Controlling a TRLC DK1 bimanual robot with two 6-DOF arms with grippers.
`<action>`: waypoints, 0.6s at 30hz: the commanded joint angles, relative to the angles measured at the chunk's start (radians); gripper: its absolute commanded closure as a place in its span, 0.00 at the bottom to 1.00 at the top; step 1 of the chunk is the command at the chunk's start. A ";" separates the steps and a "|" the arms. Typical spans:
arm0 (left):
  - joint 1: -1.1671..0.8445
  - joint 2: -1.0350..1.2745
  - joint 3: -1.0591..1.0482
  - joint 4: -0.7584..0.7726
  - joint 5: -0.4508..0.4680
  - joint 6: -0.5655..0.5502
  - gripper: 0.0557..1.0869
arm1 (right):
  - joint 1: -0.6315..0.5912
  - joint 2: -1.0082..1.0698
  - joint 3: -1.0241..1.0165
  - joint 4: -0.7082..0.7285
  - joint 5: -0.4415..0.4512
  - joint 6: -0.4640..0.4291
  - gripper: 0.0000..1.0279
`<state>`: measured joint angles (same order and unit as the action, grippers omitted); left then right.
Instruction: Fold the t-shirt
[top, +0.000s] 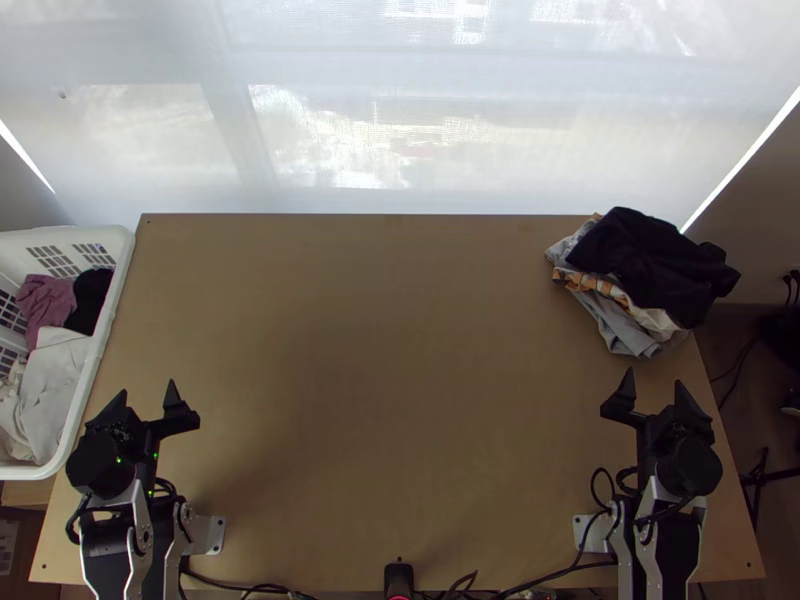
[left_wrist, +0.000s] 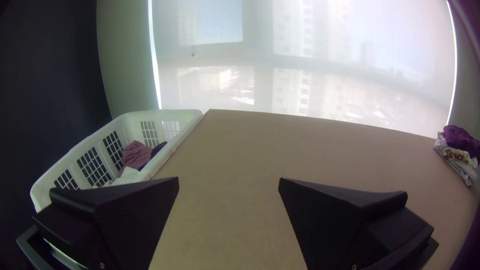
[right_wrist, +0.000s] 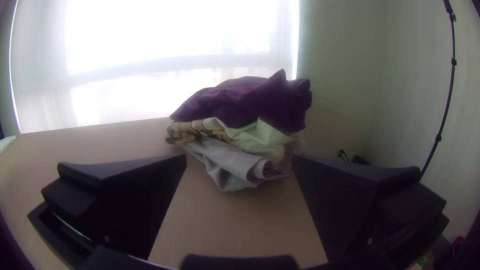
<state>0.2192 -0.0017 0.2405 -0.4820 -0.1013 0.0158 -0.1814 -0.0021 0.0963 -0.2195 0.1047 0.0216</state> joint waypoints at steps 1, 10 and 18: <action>0.000 0.000 0.000 0.000 0.000 0.000 0.05 | 0.002 0.001 0.000 0.000 0.001 0.000 0.05; 0.000 0.000 0.000 0.000 0.000 0.000 0.05 | 0.002 -0.001 0.000 0.000 0.000 0.000 0.05; 0.000 0.000 0.000 0.000 0.000 0.000 0.05 | 0.010 -0.001 0.000 0.025 0.000 0.049 0.05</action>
<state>0.2192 -0.0017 0.2405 -0.4820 -0.1013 0.0158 -0.1776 -0.0021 0.0963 -0.2195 0.1047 0.0219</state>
